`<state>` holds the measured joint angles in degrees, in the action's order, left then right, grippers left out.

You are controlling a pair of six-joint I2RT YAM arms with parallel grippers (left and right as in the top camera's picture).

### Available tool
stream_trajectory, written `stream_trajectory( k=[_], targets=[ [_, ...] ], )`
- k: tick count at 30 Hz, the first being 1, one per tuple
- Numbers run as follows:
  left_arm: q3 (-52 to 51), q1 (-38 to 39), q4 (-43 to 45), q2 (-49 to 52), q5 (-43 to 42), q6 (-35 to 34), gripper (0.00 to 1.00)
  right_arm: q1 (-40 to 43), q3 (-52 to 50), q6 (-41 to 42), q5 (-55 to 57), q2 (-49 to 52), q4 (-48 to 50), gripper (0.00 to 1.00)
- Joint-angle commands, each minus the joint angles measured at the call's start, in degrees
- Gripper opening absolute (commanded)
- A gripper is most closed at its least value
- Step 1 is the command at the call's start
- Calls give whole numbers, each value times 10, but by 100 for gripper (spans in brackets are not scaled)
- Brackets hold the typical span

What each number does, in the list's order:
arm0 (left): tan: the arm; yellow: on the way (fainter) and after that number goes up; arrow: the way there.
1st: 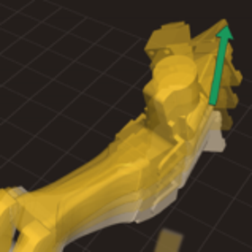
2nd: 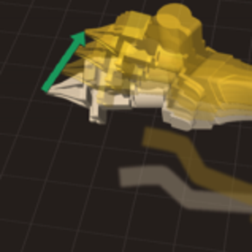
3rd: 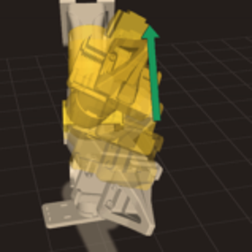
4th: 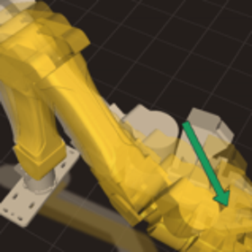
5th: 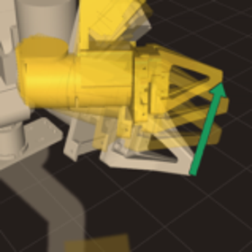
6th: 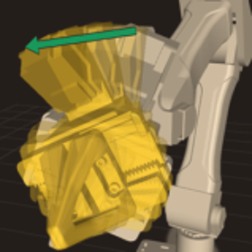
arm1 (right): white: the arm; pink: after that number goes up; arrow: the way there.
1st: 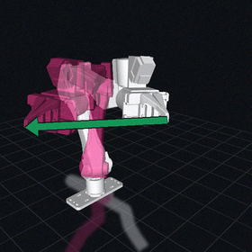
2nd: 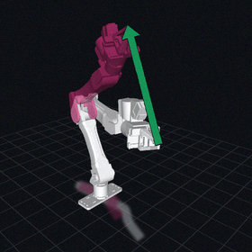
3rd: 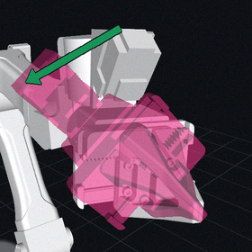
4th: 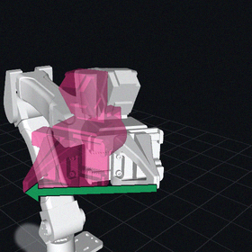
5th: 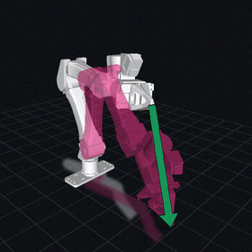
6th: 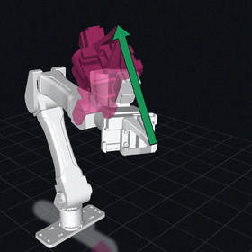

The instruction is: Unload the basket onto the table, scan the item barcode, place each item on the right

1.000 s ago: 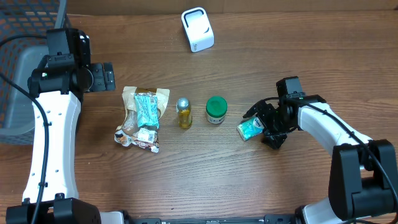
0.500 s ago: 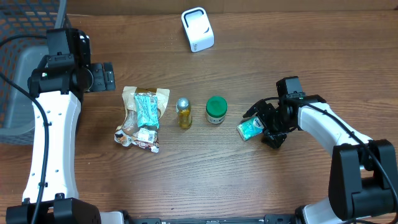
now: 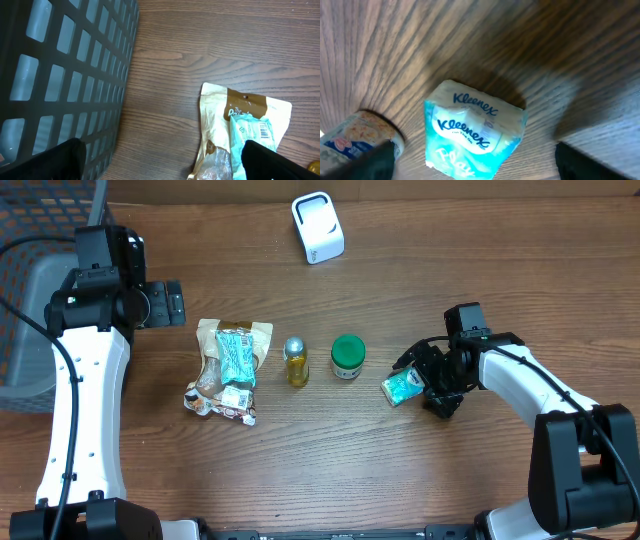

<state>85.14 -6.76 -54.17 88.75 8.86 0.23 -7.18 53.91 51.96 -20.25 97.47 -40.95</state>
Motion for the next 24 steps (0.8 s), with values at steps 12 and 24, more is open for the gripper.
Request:
stream_trajectory(
  k=[12, 24],
  targets=[
    [13, 0, 2, -9, 3, 11, 100, 5, 2, 19, -10, -5, -4, 56],
    [13, 0, 2, -9, 3, 11, 99, -27, 0, 68, 63, -5, -22, 43]
  ],
)
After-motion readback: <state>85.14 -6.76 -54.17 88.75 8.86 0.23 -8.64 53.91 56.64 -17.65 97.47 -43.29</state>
